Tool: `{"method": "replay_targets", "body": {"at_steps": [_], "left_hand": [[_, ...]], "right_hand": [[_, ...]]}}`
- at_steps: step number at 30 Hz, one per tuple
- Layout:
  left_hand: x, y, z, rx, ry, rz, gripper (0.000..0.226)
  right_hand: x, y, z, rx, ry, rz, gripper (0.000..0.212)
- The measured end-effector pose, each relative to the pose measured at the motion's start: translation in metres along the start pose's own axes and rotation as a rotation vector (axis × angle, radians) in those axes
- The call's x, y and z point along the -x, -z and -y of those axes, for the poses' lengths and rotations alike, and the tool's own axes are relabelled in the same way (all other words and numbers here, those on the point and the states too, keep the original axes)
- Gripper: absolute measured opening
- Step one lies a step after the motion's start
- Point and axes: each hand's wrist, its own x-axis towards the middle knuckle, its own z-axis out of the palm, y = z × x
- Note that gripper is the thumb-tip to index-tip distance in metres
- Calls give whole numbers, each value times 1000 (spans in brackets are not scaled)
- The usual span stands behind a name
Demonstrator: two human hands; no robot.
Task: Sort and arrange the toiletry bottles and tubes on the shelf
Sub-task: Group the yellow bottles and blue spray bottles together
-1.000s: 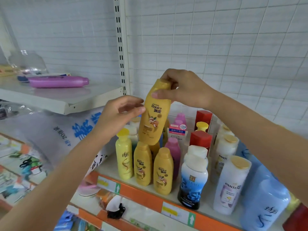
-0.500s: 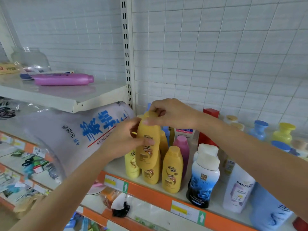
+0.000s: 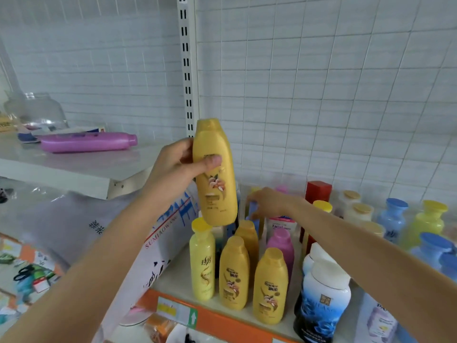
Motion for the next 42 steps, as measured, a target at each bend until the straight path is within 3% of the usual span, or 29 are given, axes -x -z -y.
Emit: {"method": "replay_targets", "body": {"at_steps": [3,8,15,21,28,34,38,42], "left_hand": [[-25,-4,0,-3,-29,-20,32],[-64,-25,8,-34,-62,-12,35],[-97,-77,42,-262,-23,168,48],[-104,-98,69,-624,-17,527,43],[-105,-112,99,-893,-37,719,40],[-106,-117,119,-1019,-21,814,19],[-109,-113,122,-1018,-19,791,41],[-110,-115,125,-1017,-39,798,47]], "right_hand": [[-3,16,-4,-47,-6,-110,35],[37,98,-26,-191,-59,-468,22],[99,138,-54,-300,-227,-811,18],[127,131,-63,-273,-274,-835,18],[134,125,-61,-238,-239,-811,16],[134,114,-60,-208,-229,-752,16],[133,110,-61,-210,-230,-734,16],[132,109,-63,-209,-223,-718,16]]}}
